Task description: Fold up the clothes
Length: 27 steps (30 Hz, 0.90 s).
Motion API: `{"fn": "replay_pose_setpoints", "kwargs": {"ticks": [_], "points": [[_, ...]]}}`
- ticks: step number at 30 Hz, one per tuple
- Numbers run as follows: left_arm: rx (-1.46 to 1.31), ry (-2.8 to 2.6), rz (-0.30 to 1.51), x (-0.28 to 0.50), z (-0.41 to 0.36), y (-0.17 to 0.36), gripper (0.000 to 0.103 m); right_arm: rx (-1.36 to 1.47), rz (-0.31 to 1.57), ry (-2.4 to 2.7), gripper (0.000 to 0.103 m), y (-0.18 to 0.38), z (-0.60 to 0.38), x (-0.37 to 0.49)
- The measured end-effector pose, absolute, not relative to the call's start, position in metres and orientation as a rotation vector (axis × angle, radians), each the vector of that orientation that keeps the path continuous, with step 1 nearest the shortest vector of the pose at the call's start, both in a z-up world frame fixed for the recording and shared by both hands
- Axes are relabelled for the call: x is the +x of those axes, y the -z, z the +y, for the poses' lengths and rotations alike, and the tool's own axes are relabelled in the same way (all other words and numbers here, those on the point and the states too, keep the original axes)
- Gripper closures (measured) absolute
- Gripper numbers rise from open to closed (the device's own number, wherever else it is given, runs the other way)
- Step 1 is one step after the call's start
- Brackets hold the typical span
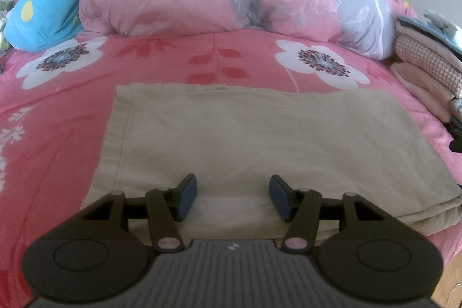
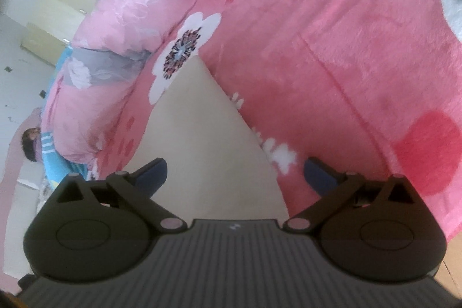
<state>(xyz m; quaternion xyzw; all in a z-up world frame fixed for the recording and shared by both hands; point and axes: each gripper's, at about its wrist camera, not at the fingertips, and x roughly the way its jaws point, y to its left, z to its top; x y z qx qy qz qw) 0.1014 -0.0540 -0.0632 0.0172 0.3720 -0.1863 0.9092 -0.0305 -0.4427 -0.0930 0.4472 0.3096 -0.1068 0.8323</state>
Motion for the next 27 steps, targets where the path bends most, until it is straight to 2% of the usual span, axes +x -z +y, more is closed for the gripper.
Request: {"fn": "replay_pose_setpoints", "kwargs": {"ticks": [27], "points": [[0.019, 0.388, 0.767, 0.1, -0.053, 0.064, 0.044, 0.854, 0.719, 0.256, 0.001, 0.089, -0.421, -0.022]]}}
